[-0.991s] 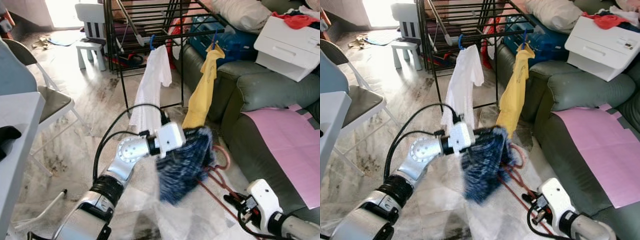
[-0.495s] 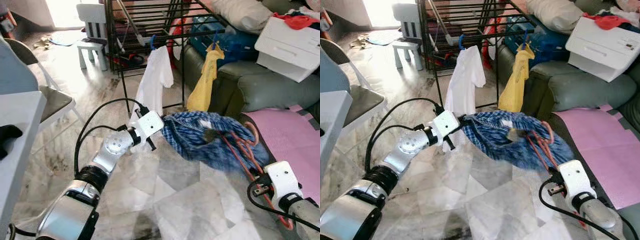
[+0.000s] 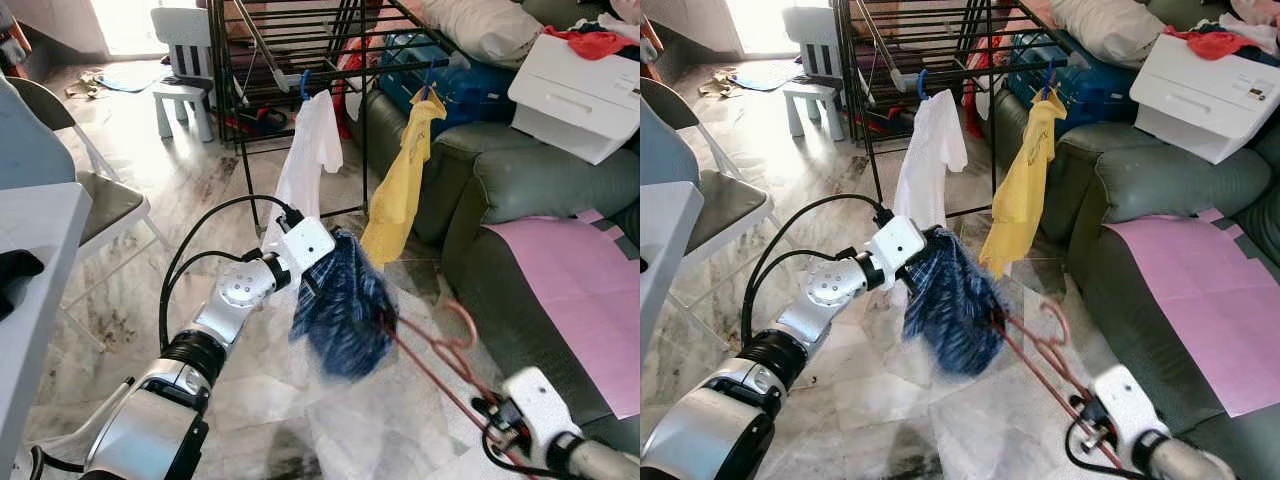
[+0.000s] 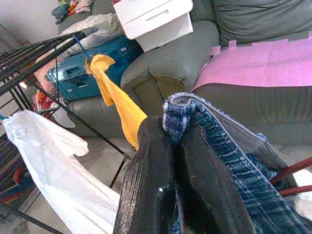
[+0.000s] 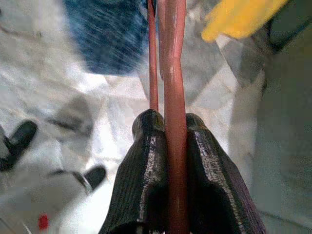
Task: Hang hanger
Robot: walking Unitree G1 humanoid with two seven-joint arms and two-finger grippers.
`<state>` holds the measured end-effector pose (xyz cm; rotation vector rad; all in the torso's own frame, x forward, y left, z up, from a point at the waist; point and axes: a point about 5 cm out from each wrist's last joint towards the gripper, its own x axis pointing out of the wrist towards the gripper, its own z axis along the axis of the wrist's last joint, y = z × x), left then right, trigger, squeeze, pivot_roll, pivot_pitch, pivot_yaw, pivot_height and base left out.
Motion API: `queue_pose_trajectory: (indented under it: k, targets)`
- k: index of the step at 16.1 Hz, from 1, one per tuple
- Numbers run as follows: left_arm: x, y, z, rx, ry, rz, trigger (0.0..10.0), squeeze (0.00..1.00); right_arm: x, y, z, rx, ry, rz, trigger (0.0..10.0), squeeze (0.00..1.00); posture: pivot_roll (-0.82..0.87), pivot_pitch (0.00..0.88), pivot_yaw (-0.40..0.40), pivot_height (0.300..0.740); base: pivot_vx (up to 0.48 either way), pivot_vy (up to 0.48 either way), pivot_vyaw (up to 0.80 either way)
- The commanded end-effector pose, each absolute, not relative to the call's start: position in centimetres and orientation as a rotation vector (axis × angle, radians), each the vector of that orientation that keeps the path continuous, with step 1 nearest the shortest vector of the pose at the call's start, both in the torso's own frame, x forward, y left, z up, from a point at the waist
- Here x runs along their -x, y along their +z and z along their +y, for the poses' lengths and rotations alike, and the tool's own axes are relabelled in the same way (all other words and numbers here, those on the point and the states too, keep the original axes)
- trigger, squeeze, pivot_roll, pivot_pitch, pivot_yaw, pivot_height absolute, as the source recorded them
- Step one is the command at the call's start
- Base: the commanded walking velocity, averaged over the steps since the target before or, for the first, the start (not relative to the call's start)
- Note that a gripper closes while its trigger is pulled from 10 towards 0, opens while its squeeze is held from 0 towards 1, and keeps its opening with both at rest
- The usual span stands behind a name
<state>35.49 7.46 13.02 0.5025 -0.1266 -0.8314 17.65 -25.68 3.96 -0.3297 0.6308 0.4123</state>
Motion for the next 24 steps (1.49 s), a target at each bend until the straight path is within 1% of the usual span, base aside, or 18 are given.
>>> queue_pose_trajectory:
  k: [1,3,5,6,7,8,10,12,14,16,18,20,21,23,24]
  targets:
    - [-36.0,14.2,7.3,-0.512,-0.825,-0.165,10.0,0.00,-17.5,4.0,-26.8,0.351,0.372,0.660,10.0,0.00,0.04,0.000,-0.061,0.740,0.000,0.000,0.00]
    - [-36.0,14.3,7.4,-0.510,-0.826,-0.166,10.0,0.00,-17.5,4.1,-26.9,0.331,0.377,0.663,10.0,0.00,0.04,0.000,-0.059,0.740,0.000,0.000,0.00]
    - [-35.7,14.7,7.1,-0.476,-0.875,-0.201,10.0,0.00,-16.9,3.6,-27.1,0.361,0.398,0.711,10.0,0.00,0.04,0.000,-0.059,0.740,0.000,0.000,0.00]
    - [-35.6,14.8,6.9,-0.461,-0.891,-0.210,10.0,0.00,-16.7,3.6,-26.7,0.352,0.432,0.717,10.0,0.00,0.04,0.000,-0.059,0.740,0.000,0.000,0.00]
    - [-35.4,15.0,6.7,-0.437,-0.915,-0.224,10.0,0.00,-16.6,4.0,-26.0,0.320,0.484,0.689,10.0,0.00,0.04,0.000,-0.059,0.740,0.000,0.000,0.00]
    - [-34.7,14.8,5.9,-0.372,-1.005,-0.222,10.0,0.00,-17.4,5.0,-24.7,0.218,0.520,0.592,10.0,0.00,0.04,0.000,-0.059,0.740,0.000,0.000,0.00]
    - [-33.3,13.9,4.7,-0.358,-1.139,-0.212,10.0,0.00,-18.6,6.4,-22.9,0.079,0.571,0.482,10.0,0.00,0.04,0.000,-0.059,0.740,0.000,0.000,0.00]
    - [-31.9,12.4,4.1,-0.400,-1.218,-0.191,10.0,0.00,-19.4,7.9,-21.1,0.006,0.618,0.384,10.0,0.00,0.05,0.000,-0.059,0.740,0.000,0.000,0.00]
    - [-31.8,12.1,4.1,-0.412,-1.226,-0.187,10.0,0.00,-19.4,8.2,-20.8,0.007,0.640,0.377,10.0,0.00,0.05,0.000,-0.059,0.740,0.000,0.000,0.00]
    - [-32.5,12.4,4.7,-0.416,-1.161,-0.176,10.0,0.00,-18.5,7.6,-20.5,0.038,0.686,0.440,10.0,0.00,0.05,0.000,-0.058,0.740,0.000,0.000,0.00]
    - [-34.0,13.2,5.5,-0.396,-1.039,-0.153,10.0,0.00,-17.6,6.9,-20.4,0.052,0.706,0.505,10.0,0.00,0.05,0.000,-0.056,0.740,0.000,0.000,0.00]
    - [-35.9,13.5,7.2,-0.469,-0.817,-0.103,10.0,0.00,-16.7,5.8,-20.6,0.082,0.712,0.573,10.0,0.00,0.04,0.000,-0.055,0.740,0.000,0.000,0.00]
    - [-36.4,13.7,7.8,-0.456,-0.766,-0.092,10.0,0.00,-16.4,5.7,-20.6,0.083,0.714,0.590,10.0,0.00,0.04,0.000,-0.055,0.740,0.000,0.000,0.00]
    - [-36.6,14.3,8.2,-0.410,-0.752,-0.107,10.0,0.00,-15.9,5.1,-21.2,0.092,0.688,0.630,10.0,0.00,0.04,0.000,-0.054,0.740,0.000,0.000,0.00]
    - [-36.8,14.9,8.3,-0.385,-0.743,-0.135,10.0,0.00,-15.8,4.4,-22.2,0.106,0.625,0.659,10.0,0.00,0.04,0.000,-0.057,0.740,0.000,0.000,0.00]
